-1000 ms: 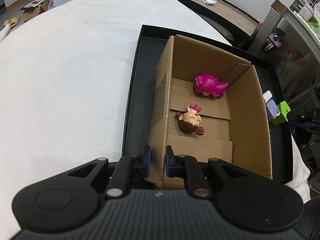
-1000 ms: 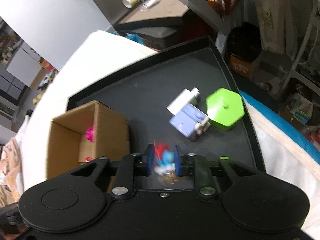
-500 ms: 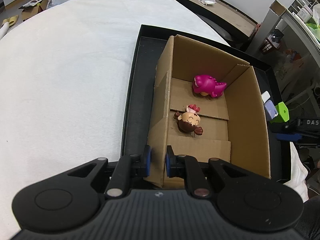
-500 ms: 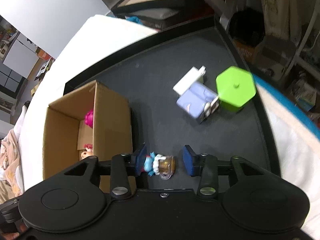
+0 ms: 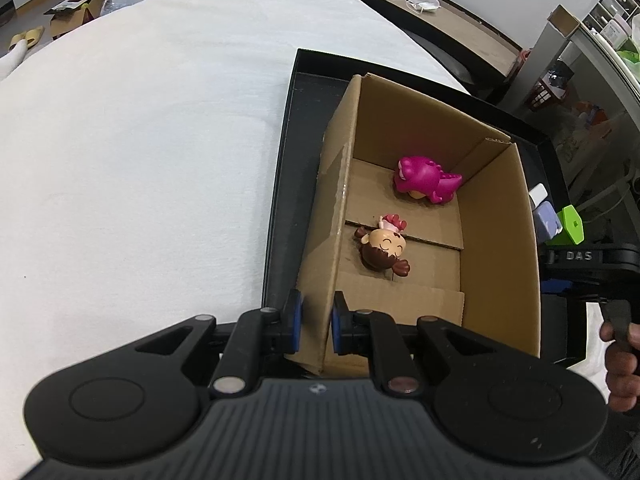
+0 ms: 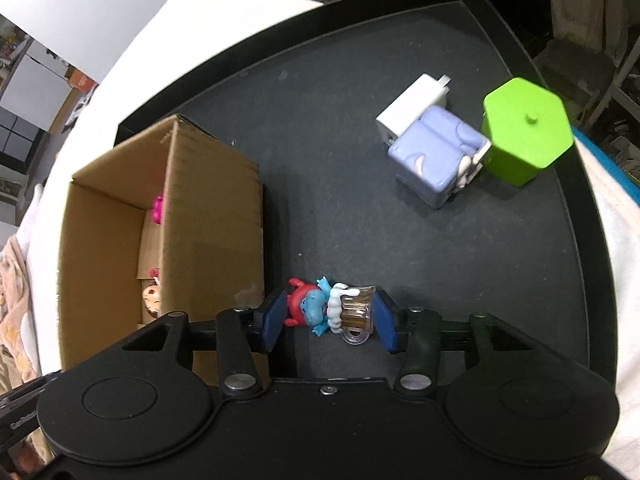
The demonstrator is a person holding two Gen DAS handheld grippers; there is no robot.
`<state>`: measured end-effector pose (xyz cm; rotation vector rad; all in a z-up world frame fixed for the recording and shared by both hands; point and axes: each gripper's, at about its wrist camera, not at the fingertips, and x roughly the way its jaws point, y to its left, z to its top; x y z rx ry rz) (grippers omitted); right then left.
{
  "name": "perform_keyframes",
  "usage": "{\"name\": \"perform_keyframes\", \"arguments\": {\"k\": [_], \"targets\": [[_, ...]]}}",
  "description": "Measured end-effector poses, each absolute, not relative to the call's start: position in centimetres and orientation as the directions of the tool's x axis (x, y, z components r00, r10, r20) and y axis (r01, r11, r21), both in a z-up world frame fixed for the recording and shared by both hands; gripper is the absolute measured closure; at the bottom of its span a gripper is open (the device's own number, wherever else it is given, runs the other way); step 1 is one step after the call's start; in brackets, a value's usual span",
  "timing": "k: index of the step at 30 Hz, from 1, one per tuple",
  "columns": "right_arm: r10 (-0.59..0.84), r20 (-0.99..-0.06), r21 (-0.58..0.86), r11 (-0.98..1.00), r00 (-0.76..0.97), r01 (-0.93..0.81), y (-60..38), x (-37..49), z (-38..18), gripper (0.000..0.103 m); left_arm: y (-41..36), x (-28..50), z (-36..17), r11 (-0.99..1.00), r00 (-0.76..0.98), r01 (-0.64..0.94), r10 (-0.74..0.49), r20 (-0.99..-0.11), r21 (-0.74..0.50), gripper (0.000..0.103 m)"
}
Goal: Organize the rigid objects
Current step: 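Lift the red-and-blue figure with the right gripper and carry it over the box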
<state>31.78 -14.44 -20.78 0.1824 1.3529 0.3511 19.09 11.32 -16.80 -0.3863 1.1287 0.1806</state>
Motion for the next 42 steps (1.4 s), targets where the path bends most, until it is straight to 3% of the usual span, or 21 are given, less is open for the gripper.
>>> {"name": "perform_keyframes", "arguments": {"k": [13, 42], "targets": [[0.309, -0.933, 0.285, 0.948, 0.185, -0.144, -14.7, 31.8, -21.2, 0.063, 11.5, 19.3, -17.0, 0.92, 0.422, -0.332, -0.051, -0.905, -0.206, 0.09], [0.356, -0.851, 0.285, 0.931, 0.386, -0.229, -13.5, 33.0, -9.3, 0.062, 11.9, 18.6, -17.1, 0.914, 0.437, -0.32, -0.089, -0.895, -0.247, 0.089]]}}
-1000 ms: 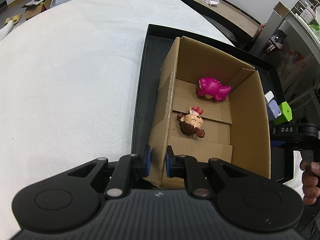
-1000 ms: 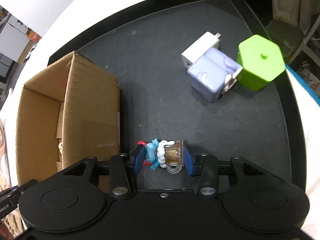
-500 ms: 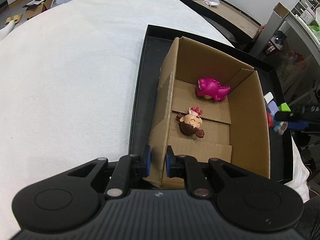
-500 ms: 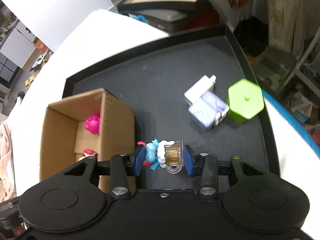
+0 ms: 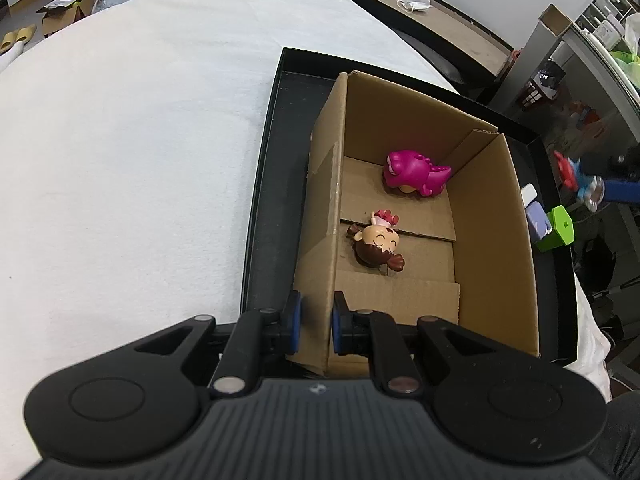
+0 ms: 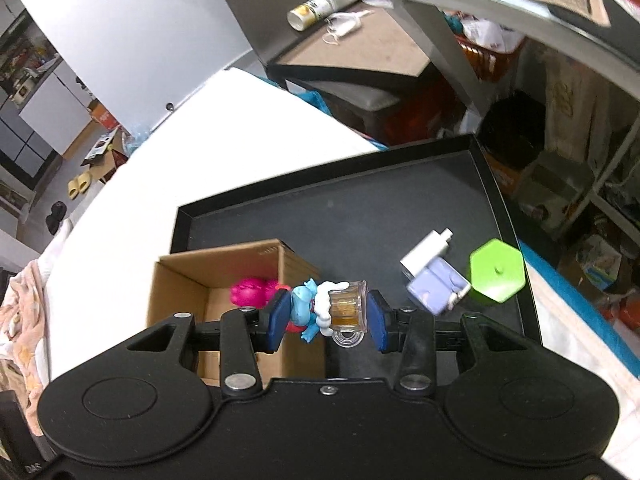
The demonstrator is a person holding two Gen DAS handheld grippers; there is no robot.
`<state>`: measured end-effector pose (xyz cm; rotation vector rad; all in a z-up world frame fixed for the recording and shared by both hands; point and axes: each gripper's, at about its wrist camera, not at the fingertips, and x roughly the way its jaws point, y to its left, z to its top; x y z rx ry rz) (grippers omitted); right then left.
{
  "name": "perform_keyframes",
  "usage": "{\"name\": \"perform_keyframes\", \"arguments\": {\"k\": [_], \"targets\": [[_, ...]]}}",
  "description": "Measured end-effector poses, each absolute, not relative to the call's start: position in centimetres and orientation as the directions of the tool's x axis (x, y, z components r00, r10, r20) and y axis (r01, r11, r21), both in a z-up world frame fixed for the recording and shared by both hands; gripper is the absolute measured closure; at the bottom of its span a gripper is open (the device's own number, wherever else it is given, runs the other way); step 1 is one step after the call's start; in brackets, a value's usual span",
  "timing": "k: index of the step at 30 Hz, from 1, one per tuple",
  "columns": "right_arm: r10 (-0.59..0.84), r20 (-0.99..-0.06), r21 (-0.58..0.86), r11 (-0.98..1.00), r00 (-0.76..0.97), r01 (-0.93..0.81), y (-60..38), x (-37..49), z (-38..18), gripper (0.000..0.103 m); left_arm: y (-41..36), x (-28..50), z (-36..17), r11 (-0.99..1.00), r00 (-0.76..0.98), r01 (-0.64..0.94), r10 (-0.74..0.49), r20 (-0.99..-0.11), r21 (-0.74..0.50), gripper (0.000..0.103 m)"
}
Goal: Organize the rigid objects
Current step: 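Lift the red-and-blue figure with the right gripper and carry it over the box, then open the right gripper to drop the figure into the box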
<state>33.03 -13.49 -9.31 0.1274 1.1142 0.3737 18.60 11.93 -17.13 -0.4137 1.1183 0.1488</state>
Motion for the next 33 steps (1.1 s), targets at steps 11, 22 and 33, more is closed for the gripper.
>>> {"name": "perform_keyframes", "arguments": {"k": [11, 22, 33], "targets": [[0.417, -0.832, 0.325, 0.901, 0.367, -0.286, -9.6, 32.1, -8.6, 0.062, 12.0, 18.5, -17.1, 0.912, 0.442, -0.319, -0.098, -0.892, -0.258, 0.089], [0.44, -0.845, 0.34, 0.881, 0.303, -0.33, -5.1, 30.9, -10.6, 0.062, 12.0, 18.6, -17.1, 0.914, 0.442, -0.306, -0.111, -0.89, -0.266, 0.089], [0.456, -0.848, 0.378, 0.877, 0.27, -0.296, -2.8, 30.8, -13.0, 0.062, 12.4, 18.6, -17.2, 0.903, 0.443, -0.32, -0.125, -0.888, -0.287, 0.088]]}}
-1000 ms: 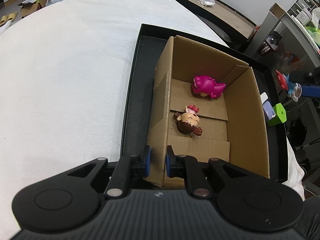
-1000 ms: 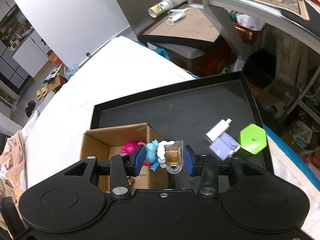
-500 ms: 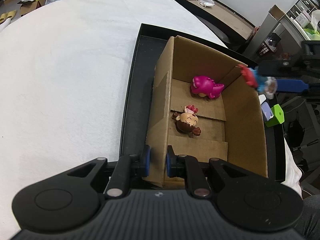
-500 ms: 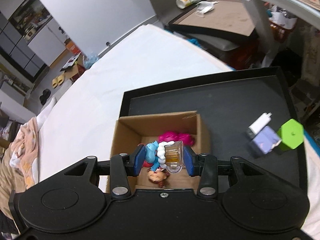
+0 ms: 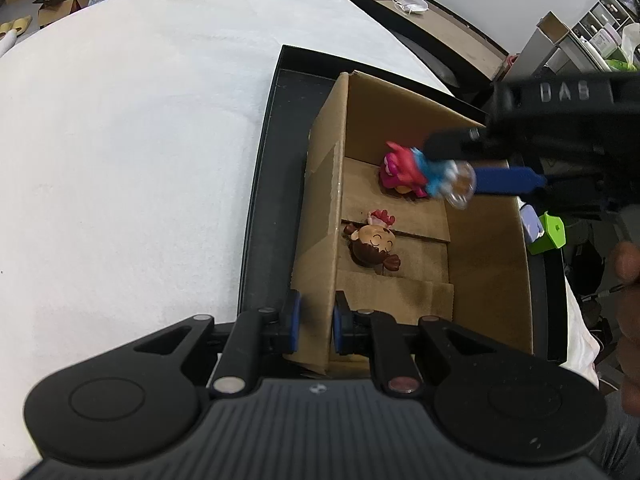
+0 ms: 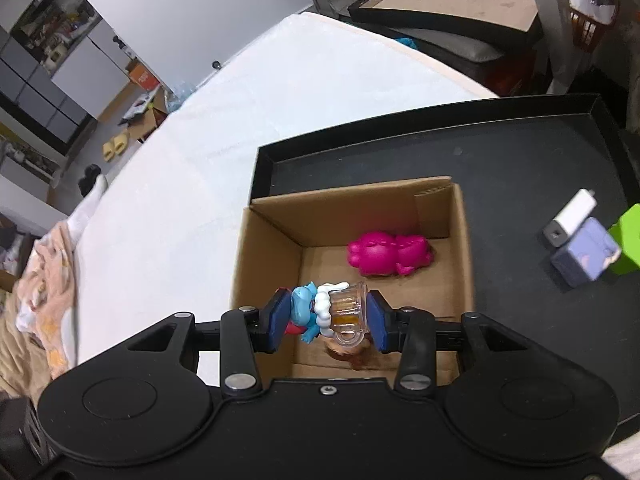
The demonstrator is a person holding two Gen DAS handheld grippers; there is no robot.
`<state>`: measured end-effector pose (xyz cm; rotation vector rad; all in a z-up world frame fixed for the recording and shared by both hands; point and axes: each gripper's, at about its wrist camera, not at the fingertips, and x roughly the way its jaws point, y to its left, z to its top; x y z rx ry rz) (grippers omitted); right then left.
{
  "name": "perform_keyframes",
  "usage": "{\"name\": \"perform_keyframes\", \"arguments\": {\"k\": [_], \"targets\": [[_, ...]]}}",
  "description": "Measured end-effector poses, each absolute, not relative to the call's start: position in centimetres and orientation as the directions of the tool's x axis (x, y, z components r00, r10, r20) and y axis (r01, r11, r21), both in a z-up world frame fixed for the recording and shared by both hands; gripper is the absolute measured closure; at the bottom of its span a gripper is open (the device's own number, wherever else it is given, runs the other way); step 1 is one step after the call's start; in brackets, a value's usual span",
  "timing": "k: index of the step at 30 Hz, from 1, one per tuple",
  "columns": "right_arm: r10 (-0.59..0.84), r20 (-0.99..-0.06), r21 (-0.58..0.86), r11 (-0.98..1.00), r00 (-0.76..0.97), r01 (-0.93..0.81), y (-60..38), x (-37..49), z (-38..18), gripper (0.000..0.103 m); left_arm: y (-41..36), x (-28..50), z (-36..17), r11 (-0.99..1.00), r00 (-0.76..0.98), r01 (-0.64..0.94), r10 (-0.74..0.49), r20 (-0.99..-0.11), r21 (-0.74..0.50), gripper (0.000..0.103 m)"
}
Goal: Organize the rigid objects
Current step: 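Open the right gripper to drop the figure into the box, then move the right gripper to the lavender cube toy and grasp it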
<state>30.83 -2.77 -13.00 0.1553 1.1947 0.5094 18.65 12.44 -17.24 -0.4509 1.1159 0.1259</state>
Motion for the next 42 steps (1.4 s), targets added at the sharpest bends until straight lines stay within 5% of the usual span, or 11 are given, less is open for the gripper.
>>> {"name": "perform_keyframes", "arguments": {"k": [5, 42], "targets": [[0.525, -0.805, 0.464, 0.847, 0.276, -0.259, -3.2, 31.0, -12.6, 0.058, 12.4, 18.6, -17.3, 0.902, 0.442, -0.324, -0.123, -0.888, -0.286, 0.088], [0.399, -0.827, 0.369, 0.917, 0.396, -0.153, -17.9, 32.7, -11.4, 0.045, 11.8, 18.9, -17.2, 0.902, 0.433, -0.349, -0.086, -0.897, -0.254, 0.089]]}}
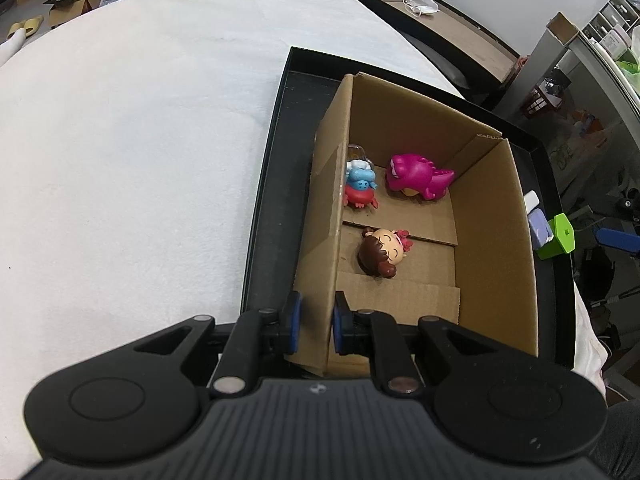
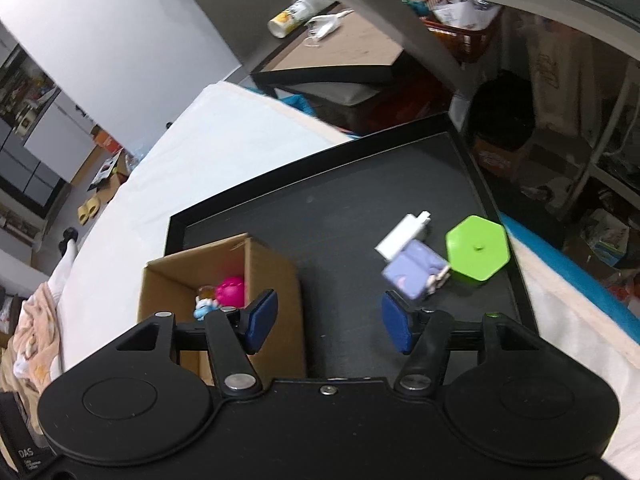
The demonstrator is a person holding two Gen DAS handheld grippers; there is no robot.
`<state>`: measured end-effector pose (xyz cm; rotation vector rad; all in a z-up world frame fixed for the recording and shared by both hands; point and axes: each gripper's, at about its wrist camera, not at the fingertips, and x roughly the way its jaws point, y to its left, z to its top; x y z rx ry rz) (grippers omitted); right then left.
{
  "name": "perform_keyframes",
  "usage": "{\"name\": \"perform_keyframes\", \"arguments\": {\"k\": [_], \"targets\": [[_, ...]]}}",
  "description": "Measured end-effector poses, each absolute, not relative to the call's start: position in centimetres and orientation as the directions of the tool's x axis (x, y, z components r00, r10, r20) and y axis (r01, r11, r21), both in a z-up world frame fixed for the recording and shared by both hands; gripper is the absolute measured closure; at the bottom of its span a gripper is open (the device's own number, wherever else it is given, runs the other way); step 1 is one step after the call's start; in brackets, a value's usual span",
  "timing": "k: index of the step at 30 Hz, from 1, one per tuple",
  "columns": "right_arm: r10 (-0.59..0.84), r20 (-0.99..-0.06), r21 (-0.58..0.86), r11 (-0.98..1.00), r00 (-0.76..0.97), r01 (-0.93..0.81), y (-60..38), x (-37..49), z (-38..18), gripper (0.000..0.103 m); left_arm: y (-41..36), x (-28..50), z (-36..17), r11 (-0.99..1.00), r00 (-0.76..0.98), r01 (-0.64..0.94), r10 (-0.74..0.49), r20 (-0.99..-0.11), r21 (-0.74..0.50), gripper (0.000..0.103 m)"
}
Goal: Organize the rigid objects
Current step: 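Move the right gripper to the lavender cube toy and grasp it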
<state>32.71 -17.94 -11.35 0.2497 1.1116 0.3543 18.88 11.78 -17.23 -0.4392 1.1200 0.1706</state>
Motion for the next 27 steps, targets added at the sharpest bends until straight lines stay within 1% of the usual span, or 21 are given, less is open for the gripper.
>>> {"name": "perform_keyframes", "arguments": {"k": [11, 16, 23, 25, 27], "targets": [[0.387, -0.826, 0.394, 0.916, 0.409, -0.07, -20.7, 34.1, -13.9, 0.045, 11.4, 19.1, -17.3, 0.911, 0.422, -0.344, -0.065, -0.904, -0.227, 0.089], [0.378, -0.833, 0.402, 0.915, 0.405, -0.028, -20.9, 34.8, -16.1, 0.045, 11.1, 19.4, -17.3, 0.913, 0.413, -0.347, -0.056, -0.909, -0.214, 0.089], [0.328, -0.85, 0.373, 0.927, 0.413, 0.032, -21.1, 35.8, -19.5, 0.045, 11.0, 19.7, -17.5, 0.915, 0.403, -0.347, -0.051, -0.914, -0.204, 0.089], [0.303, -0.856, 0.35, 0.936, 0.419, 0.039, -21.0, 36.3, -19.9, 0.044, 10.9, 19.7, -17.6, 0.916, 0.401, -0.348, -0.047, -0.915, -0.2, 0.089], [0.313, -0.85, 0.363, 0.931, 0.423, 0.041, -20.9, 36.7, -20.1, 0.04, 11.0, 19.7, -17.6, 0.915, 0.399, -0.35, -0.047, -0.916, -0.2, 0.089]]}}
